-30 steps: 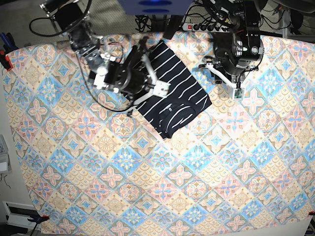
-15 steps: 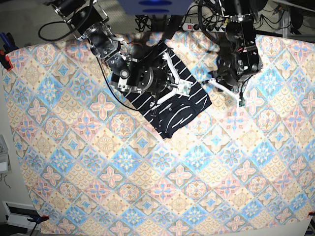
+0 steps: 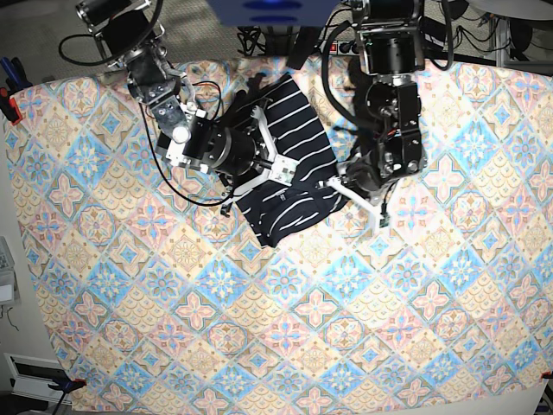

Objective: Fold the T-shirt properly

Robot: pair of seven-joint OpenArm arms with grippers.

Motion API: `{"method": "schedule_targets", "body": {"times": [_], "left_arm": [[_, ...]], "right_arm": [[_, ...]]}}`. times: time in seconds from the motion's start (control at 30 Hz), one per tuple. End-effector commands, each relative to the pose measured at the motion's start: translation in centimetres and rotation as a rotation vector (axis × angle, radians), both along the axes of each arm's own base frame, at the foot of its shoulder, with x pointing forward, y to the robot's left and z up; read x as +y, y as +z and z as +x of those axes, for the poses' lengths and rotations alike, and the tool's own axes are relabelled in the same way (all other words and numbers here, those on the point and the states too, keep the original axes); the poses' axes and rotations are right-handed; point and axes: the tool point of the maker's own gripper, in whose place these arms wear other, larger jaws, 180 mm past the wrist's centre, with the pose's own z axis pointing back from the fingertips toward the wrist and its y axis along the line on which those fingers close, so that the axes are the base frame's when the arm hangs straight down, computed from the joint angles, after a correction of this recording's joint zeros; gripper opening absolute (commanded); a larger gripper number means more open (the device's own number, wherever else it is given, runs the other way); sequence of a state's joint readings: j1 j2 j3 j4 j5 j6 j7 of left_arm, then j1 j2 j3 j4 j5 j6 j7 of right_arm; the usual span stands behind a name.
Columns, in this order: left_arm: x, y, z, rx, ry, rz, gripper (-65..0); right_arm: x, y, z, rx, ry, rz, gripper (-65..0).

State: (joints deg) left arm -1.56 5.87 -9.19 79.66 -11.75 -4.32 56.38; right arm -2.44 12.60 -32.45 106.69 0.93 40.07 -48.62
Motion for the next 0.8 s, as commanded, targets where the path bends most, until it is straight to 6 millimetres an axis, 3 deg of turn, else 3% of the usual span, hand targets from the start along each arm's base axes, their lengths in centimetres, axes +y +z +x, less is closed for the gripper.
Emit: {"method": "schedule_targets", "body": {"times": [0.0,0.23,0.37,0.5,0.6,0.77], "left_arm": [[-0.9,1.3,1.8,-0.045,-0.004,-0.027,-51.5],[-2.8,1.9,5.0,-0.088,-0.022,-0.056,-51.5],[-4.0,2.2,5.1,-0.103,-0.075,-0.042,-51.5],[-2.1,3.2,4.9,-0.139,-0.02,-0.035,-51.5],[0.5,5.5,4.2,-0.218,-0.005,0.028,-51.5],[3.6,7.3,1.4,-0.265,-0.009,0.115,-51.5]], "right_arm": [[0.0,1.1,0.6,-0.031,0.001,0.024,-59.8],[0.0,0.9,0.2,-0.023,0.001,0.024,-59.8],[0.2,1.0,0.0,-0.023,0.007,0.026,-59.8],[1.0,0.7,-0.6,-0.012,0.035,0.028,-59.8],[2.2,0.3,-1.4,0.007,0.069,0.033,-59.6],[5.1,-1.0,-2.7,0.058,0.135,0.042,-59.7]]}}
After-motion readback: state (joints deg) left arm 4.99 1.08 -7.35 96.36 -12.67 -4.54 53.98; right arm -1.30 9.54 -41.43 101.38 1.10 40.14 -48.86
